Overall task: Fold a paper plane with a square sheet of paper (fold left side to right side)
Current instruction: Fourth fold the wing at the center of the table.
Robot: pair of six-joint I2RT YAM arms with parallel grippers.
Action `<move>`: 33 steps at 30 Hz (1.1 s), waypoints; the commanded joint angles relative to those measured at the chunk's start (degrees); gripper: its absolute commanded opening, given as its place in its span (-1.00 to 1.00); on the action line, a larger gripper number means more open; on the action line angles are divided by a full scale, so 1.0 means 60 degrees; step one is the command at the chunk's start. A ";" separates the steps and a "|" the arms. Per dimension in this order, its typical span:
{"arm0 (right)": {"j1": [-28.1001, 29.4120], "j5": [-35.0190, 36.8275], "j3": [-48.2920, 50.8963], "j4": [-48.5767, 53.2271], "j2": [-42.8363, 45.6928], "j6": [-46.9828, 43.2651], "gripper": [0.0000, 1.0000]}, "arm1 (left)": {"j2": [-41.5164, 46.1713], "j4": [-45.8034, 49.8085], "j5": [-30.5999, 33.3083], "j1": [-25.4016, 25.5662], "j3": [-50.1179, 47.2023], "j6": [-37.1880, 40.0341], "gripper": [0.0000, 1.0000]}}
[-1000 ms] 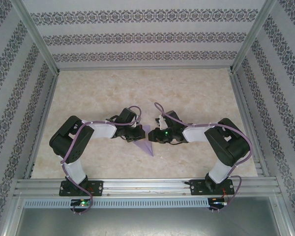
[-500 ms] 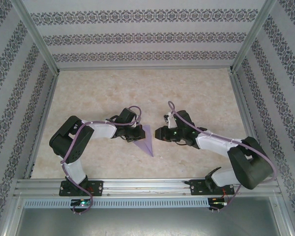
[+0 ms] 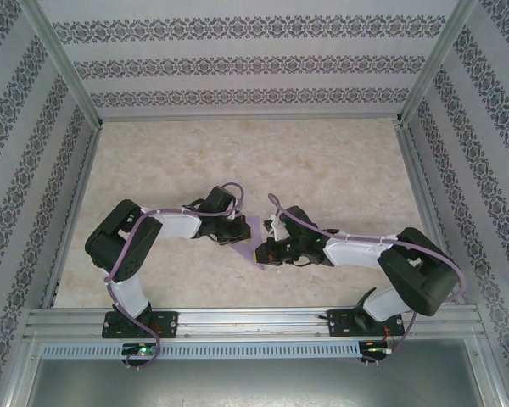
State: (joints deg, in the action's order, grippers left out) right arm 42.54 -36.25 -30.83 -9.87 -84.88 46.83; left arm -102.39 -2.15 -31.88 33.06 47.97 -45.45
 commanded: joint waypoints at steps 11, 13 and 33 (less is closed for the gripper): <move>0.0276 0.0329 0.0202 -0.0254 -0.0759 0.0120 -1.00 | -0.0161 0.0724 0.0729 0.0071 -0.0244 0.0116 -0.87; 0.0319 0.0356 0.0216 -0.0252 -0.0851 0.0115 -1.00 | -0.0175 0.0696 0.0731 0.0071 -0.0236 0.0104 -0.87; 0.0351 0.0409 0.0417 -0.0163 -0.0968 0.0106 -1.00 | -0.0235 0.0790 0.0743 0.0075 -0.0161 0.0123 -0.87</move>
State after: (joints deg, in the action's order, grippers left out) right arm 44.05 -34.35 -29.47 -11.03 -89.80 47.48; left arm -102.39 -2.13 -31.86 33.06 47.97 -45.45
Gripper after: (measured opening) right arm 0.046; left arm 0.067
